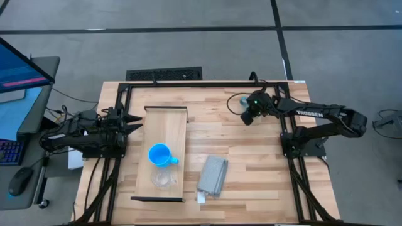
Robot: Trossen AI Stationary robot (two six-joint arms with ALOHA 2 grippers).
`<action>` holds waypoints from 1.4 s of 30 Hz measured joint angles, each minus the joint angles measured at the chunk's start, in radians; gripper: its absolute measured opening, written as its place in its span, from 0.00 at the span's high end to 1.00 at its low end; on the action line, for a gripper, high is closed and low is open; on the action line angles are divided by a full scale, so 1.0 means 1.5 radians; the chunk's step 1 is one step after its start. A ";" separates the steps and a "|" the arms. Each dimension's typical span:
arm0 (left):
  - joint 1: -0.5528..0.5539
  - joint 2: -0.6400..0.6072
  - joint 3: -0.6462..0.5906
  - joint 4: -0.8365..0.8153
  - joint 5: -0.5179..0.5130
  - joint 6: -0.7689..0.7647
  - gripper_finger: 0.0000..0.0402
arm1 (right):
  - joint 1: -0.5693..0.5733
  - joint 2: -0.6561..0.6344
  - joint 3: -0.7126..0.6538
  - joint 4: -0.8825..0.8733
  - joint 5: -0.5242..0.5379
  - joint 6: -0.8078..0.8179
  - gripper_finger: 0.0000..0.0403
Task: Stack small to large cups/mugs on shelf
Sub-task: Put the blue mug on the shelf
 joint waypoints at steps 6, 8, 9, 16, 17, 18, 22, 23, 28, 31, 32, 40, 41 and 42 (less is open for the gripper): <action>0.000 0.000 0.000 0.000 0.000 0.000 0.66 | -0.009 0.004 0.031 -0.008 -0.032 -0.003 0.90; 0.000 0.000 0.000 0.000 0.000 0.000 0.66 | -0.016 0.004 0.041 -0.006 -0.055 -0.004 0.90; 0.000 0.000 0.000 0.000 0.000 -0.001 0.66 | -0.021 0.004 0.043 -0.003 -0.069 -0.004 0.90; 0.000 0.000 0.000 0.000 0.000 -0.001 0.66 | -0.018 0.024 0.047 0.003 -0.080 -0.003 0.90; 0.000 0.000 0.000 0.000 0.000 -0.001 0.66 | -0.013 0.032 0.048 0.007 -0.078 -0.003 0.90; 0.000 0.000 0.000 0.000 0.000 -0.001 0.66 | -0.006 0.040 0.049 0.018 -0.073 -0.004 0.90; 0.000 0.000 0.000 -0.001 0.000 -0.004 0.66 | 0.026 0.078 0.066 0.054 -0.067 -0.006 0.90; 0.000 0.000 0.000 -0.001 0.000 -0.004 0.66 | 0.035 0.090 0.079 0.052 -0.069 -0.008 0.90; 0.000 0.000 0.000 -0.001 0.000 -0.004 0.66 | 0.063 0.167 0.163 0.042 -0.102 -0.018 0.90; 0.000 0.000 0.000 -0.001 0.000 -0.004 0.66 | 0.079 0.221 0.222 0.046 -0.112 -0.026 0.90; 0.000 0.000 0.000 -0.001 0.000 -0.004 0.66 | 0.084 0.240 0.242 0.046 -0.118 -0.033 0.90; 0.000 0.000 0.000 -0.003 0.000 -0.005 0.66 | 0.139 0.407 0.418 0.003 -0.119 -0.093 0.90; 0.000 0.000 0.000 -0.003 0.000 -0.005 0.66 | 0.145 0.426 0.440 -0.007 -0.114 -0.099 0.90; 0.000 0.000 0.000 -0.003 0.000 -0.005 0.66 | 0.150 0.444 0.463 -0.013 -0.112 -0.106 0.90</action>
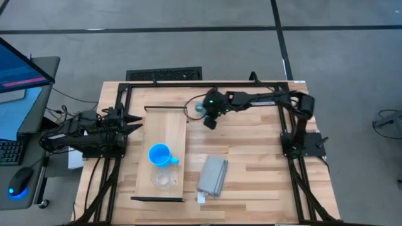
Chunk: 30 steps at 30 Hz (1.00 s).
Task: Stack small to large cups/mugs on shelf
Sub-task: Put the blue mug on the shelf
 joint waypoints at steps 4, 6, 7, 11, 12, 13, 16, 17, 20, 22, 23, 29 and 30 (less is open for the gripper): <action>0.000 0.000 0.000 0.000 0.003 0.000 0.66 | 0.017 0.066 0.090 -0.026 -0.002 -0.038 0.89; 0.000 0.000 0.000 0.000 0.005 -0.001 0.66 | 0.021 0.092 0.133 -0.042 -0.010 -0.054 0.89; 0.000 0.000 0.000 0.000 0.005 -0.001 0.66 | 0.023 0.106 0.154 -0.048 -0.013 -0.062 0.89; 0.000 0.000 0.000 -0.002 0.005 -0.002 0.66 | 0.023 0.149 0.225 -0.086 -0.019 -0.095 0.89; 0.000 0.000 0.000 -0.003 0.005 -0.003 0.66 | 0.020 0.156 0.238 -0.093 -0.018 -0.103 0.89; 0.000 0.000 0.000 -0.003 0.005 -0.006 0.66 | 0.018 0.163 0.250 -0.105 -0.019 -0.110 0.89; 0.000 0.000 0.001 -0.012 0.005 -0.012 0.66 | 0.012 0.181 0.273 -0.124 -0.013 -0.126 0.89; 0.000 0.000 0.000 -0.012 0.006 -0.012 0.66 | 0.009 0.184 0.278 -0.128 -0.015 -0.127 0.89; 0.000 0.000 0.001 -0.016 0.005 -0.017 0.66 | 0.005 0.189 0.283 -0.132 -0.017 -0.128 0.89; 0.000 0.000 0.001 -0.016 0.005 -0.017 0.66 | 0.005 0.189 0.282 -0.132 -0.019 -0.128 0.88; 0.000 0.000 0.000 -0.016 0.006 -0.017 0.66 | 0.005 0.189 0.282 -0.132 -0.020 -0.127 0.87; 0.000 0.000 0.000 -0.016 0.005 -0.017 0.66 | 0.005 0.190 0.281 -0.131 -0.022 -0.126 0.85; 0.000 0.000 0.001 -0.016 0.005 -0.017 0.66 | 0.005 0.190 0.281 -0.130 -0.022 -0.126 0.85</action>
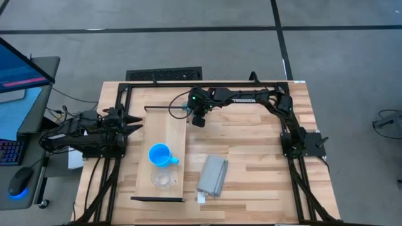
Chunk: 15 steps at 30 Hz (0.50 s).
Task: Stack small to large cups/mugs on shelf
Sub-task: Put the blue mug on the shelf
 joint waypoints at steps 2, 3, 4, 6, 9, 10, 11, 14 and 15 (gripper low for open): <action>0.000 0.000 0.000 0.000 0.000 0.000 0.66 | 0.000 0.000 0.000 0.000 0.000 0.000 0.85; 0.000 0.000 0.000 0.000 0.000 0.000 0.66 | 0.000 0.000 0.000 0.000 0.000 0.000 0.85; 0.000 0.000 0.000 0.000 0.000 0.000 0.66 | 0.000 0.000 0.000 0.000 0.000 0.000 0.85; 0.000 0.000 0.000 0.000 0.000 0.000 0.66 | 0.000 0.000 0.000 0.000 -0.001 0.001 0.85; 0.000 0.000 0.000 0.000 0.000 0.000 0.66 | 0.000 0.000 0.000 0.001 -0.001 0.001 0.85; 0.000 0.000 0.000 0.000 0.000 0.000 0.66 | 0.000 0.000 0.000 0.001 -0.001 0.001 0.85; 0.000 0.000 0.000 0.000 0.000 0.000 0.66 | 0.001 0.000 0.000 0.001 -0.001 0.001 0.85; 0.000 0.000 0.000 0.000 0.000 0.000 0.66 | 0.003 0.002 0.008 -0.002 -0.002 0.001 0.85; 0.000 0.000 0.000 0.000 0.000 0.000 0.66 | 0.004 0.002 0.010 0.000 -0.003 0.002 0.85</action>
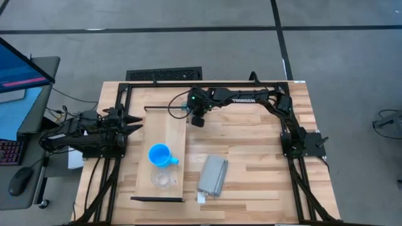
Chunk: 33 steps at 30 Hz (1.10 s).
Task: Stack small to large cups/mugs on shelf
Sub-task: Put the blue mug on the shelf
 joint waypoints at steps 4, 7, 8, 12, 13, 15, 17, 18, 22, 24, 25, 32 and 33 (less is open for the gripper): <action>0.000 0.000 0.000 0.000 0.000 0.000 0.66 | 0.001 0.000 0.006 0.014 -0.002 0.000 0.85; 0.000 0.000 0.000 0.000 0.000 0.000 0.66 | 0.001 0.000 0.009 0.015 -0.002 0.001 0.85; 0.000 0.000 0.000 0.000 0.000 0.000 0.66 | 0.001 0.000 0.009 0.015 -0.002 0.001 0.85; 0.000 0.000 0.000 0.000 0.000 0.000 0.66 | 0.001 0.000 0.009 0.015 -0.002 0.000 0.85; 0.000 0.000 0.000 0.000 0.000 0.000 0.66 | 0.000 0.000 0.009 0.015 -0.002 0.000 0.85; 0.000 0.000 0.000 0.000 0.000 0.000 0.66 | 0.000 0.000 0.009 0.015 -0.002 -0.001 0.85; 0.000 0.000 0.000 0.000 0.000 0.000 0.66 | 0.000 0.000 0.009 0.015 -0.001 -0.001 0.85; 0.000 0.000 0.000 0.000 0.000 0.000 0.66 | 0.000 0.000 0.009 0.015 -0.001 -0.001 0.85; 0.000 0.000 0.000 0.000 0.000 0.000 0.66 | 0.000 0.000 0.009 0.015 -0.001 -0.001 0.84; 0.000 0.000 0.000 0.000 0.000 -0.001 0.66 | -0.001 0.000 0.010 0.015 0.000 -0.002 0.83; 0.000 0.000 0.000 0.000 0.000 -0.001 0.66 | -0.001 0.000 0.010 0.016 0.001 -0.002 0.82; 0.000 0.000 0.000 -0.001 0.000 -0.001 0.66 | 0.000 -0.001 0.012 0.018 0.001 -0.002 0.72; 0.000 0.000 0.000 -0.001 0.000 -0.001 0.66 | 0.000 -0.002 0.012 0.018 0.001 -0.002 0.71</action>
